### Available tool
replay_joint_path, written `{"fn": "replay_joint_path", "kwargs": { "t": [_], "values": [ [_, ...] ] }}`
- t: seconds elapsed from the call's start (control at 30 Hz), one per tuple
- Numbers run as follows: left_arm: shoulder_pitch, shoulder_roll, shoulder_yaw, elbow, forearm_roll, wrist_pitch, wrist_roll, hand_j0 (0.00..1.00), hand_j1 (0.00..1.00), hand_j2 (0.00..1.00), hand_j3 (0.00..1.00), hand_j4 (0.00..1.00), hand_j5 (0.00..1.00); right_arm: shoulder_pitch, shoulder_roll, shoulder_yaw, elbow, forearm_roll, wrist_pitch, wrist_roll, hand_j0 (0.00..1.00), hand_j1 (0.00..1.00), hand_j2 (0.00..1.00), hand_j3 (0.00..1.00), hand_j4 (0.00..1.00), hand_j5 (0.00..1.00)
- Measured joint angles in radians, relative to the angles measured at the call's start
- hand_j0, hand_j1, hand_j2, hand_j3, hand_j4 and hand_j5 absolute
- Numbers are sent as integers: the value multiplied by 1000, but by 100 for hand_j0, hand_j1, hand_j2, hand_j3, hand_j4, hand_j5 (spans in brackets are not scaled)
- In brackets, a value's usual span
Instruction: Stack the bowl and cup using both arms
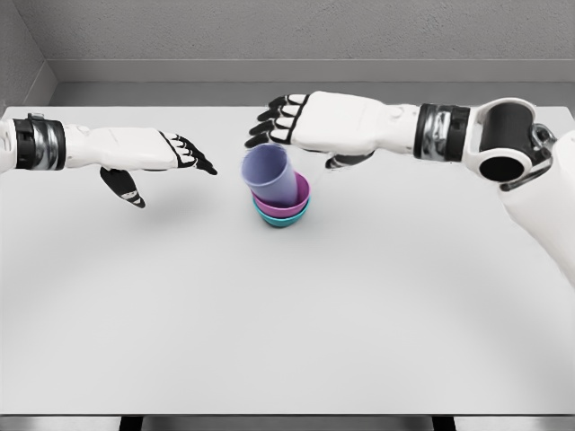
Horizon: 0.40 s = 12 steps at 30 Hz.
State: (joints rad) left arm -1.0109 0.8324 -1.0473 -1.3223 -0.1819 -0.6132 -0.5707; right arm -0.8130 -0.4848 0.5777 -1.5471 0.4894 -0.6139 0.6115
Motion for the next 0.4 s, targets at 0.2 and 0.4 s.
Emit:
{"fn": "replay_joint_path", "kwargs": {
  "t": [0.2, 0.4],
  "values": [
    [22, 0, 1, 1, 0, 0, 1, 100, 100, 100, 100, 100, 100, 112, -81, -160, 93, -61, 0, 0, 100, 100, 100, 100, 100, 100],
    [34, 1, 1, 43, 1, 0, 3, 100, 100, 100, 100, 100, 100, 114, -111, -193, 292, -59, 0, 0, 100, 100, 100, 100, 100, 100]
  ]
}}
